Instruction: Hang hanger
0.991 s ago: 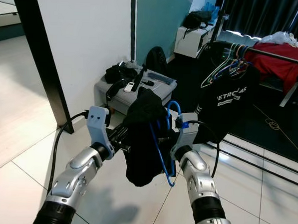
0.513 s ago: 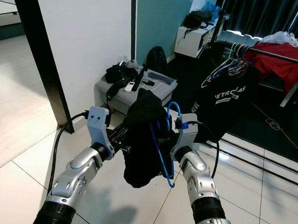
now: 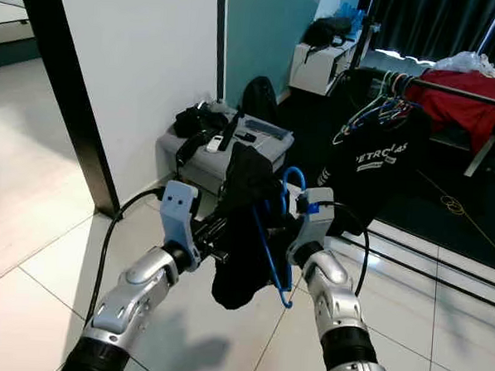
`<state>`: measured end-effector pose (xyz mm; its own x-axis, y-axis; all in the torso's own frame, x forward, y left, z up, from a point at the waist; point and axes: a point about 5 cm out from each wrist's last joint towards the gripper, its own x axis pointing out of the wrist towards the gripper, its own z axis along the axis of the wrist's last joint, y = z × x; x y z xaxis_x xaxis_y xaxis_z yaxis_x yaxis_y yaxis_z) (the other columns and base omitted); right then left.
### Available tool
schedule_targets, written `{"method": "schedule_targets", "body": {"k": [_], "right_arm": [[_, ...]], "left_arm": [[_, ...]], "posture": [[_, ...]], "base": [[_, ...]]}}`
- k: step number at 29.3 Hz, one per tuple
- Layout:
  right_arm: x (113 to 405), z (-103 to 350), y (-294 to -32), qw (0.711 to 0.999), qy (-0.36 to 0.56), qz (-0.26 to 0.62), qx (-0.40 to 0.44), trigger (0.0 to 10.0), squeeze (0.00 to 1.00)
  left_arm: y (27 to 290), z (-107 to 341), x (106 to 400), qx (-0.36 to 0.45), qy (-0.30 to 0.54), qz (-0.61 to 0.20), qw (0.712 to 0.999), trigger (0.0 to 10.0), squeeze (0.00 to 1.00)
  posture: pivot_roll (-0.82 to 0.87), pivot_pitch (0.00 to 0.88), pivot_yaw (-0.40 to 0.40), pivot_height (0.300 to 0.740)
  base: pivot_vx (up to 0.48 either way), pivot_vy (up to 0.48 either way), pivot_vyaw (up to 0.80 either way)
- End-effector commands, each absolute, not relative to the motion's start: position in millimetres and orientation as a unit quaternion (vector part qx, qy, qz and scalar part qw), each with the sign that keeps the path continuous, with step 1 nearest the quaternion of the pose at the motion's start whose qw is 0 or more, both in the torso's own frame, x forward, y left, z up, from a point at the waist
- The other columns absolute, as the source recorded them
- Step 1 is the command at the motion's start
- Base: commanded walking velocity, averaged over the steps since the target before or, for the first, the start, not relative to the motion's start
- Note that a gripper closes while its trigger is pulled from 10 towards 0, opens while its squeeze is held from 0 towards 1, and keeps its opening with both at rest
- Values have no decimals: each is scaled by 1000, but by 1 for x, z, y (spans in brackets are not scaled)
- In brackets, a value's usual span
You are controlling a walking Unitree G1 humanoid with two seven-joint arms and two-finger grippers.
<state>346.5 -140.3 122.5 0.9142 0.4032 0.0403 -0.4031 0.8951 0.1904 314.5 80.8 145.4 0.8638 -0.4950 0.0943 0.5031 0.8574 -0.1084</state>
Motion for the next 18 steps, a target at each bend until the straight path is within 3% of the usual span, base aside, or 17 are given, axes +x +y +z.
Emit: {"method": "schedule_targets", "body": {"k": [1,3,5,7,10,14,18], "right_arm": [[352,141,-150,975,-47,191,103,10000,0],[352,141,-150,975,-47,191,103,10000,0],[362,166,-156,979,-74,176,64,10000,0],[362,166,-156,979,-74,176,64,10000,0],[366,168,-154,984,-61,169,-12,10000,0],[368,170,-143,980,-56,181,-55,10000,0],[367,168,-133,975,-51,205,-71,10000,0]], "left_arm": [[78,147,310,-59,-34,-280,958,10000,0],[78,147,310,-59,-34,-280,958,10000,0],[45,173,282,-71,-74,-392,914,10000,0],[45,173,282,-71,-74,-392,914,10000,0],[28,176,271,-70,-81,-436,893,10000,0],[9,181,261,-78,-87,-480,869,10000,0],[3,180,260,-72,-85,-489,865,10000,0]], "posture": [[41,23,-61,740],[41,23,-61,740],[42,24,-63,740],[42,24,-63,740],[37,19,-70,740],[35,17,-73,740],[33,13,-72,740]], "base": [[0,0,0],[0,0,0],[0,0,0],[0,0,0],[0,0,0],[0,0,0],[0,0,0]]}}
